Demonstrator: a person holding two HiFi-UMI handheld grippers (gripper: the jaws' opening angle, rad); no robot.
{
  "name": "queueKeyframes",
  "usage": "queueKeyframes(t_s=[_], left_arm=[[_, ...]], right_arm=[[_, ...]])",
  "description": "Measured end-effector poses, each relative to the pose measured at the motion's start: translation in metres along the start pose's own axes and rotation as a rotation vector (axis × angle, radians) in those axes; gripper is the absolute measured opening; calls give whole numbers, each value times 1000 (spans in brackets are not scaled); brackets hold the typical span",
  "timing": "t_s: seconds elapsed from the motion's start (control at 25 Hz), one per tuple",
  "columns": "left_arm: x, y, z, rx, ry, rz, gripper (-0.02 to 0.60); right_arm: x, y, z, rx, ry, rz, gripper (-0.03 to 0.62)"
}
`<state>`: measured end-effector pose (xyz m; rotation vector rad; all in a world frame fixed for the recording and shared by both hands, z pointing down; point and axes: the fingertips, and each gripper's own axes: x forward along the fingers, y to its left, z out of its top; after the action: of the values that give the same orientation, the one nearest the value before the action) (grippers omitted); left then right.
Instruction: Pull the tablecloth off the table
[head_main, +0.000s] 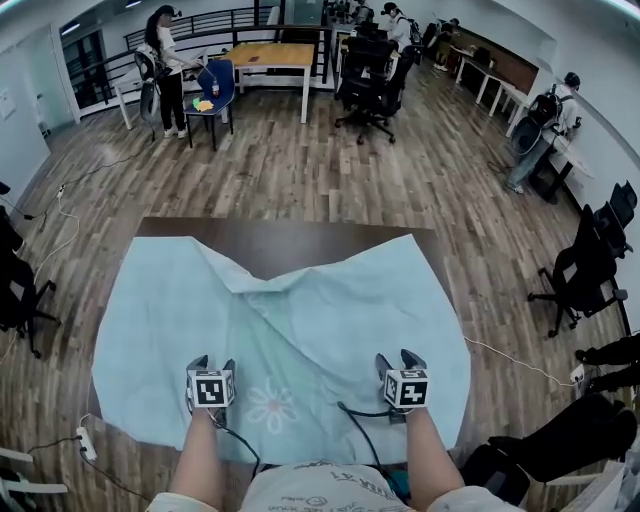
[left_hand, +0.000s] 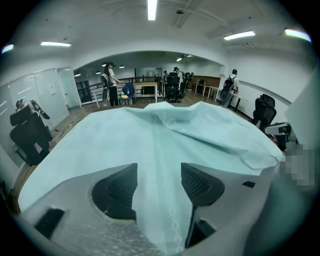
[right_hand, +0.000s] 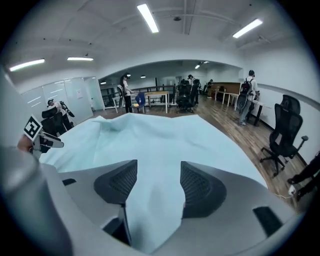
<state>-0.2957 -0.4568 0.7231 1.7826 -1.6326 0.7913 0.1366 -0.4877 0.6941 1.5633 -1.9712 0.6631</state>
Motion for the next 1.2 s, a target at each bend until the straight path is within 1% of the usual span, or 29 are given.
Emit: queueKeyframes(t_s=[0.12,0.36,0.4,0.48,0.56,0.6,0.72,0.88,0.92,0.96,1.04,1.16,1.2], left_arm=[[14,7,-13,-2,63,11,298],[42,29,-47,2,170,70,308],[42,31,-49,-12,174,76,308],[41,34,-53,-79,179,64,313],[43,35,-55,-144,160,39,314],[45,35,-55,-162,140,31,316],[45,33,-55,-166,98,27,319],[42,35,-54,-167,105,32,316],[43,33,-54,-164,106,32,308],[44,29,-53,-158,107,29,286],[46,19,-51,-144,110,17,215],[45,7,-49,-119,122,7,107],[45,4,-49,-109,125,5,77]], right_arm=[[17,-17,-15,10,79,-19,267],[37,-44,-45,16,201,-80,267],[40,-47,-51,17,223,-88,267],[44,-51,-62,35,262,-99,267],[48,-54,-73,71,276,-105,267],[49,-55,-75,91,268,-108,267],[48,-58,-77,115,230,-123,267],[50,-56,-73,108,221,-132,267],[50,-55,-73,105,227,-131,265],[51,-54,-72,99,232,-127,254],[54,-48,-71,74,240,-113,181],[58,-31,-66,-8,245,-101,44],[58,-27,-64,-39,247,-109,26]])
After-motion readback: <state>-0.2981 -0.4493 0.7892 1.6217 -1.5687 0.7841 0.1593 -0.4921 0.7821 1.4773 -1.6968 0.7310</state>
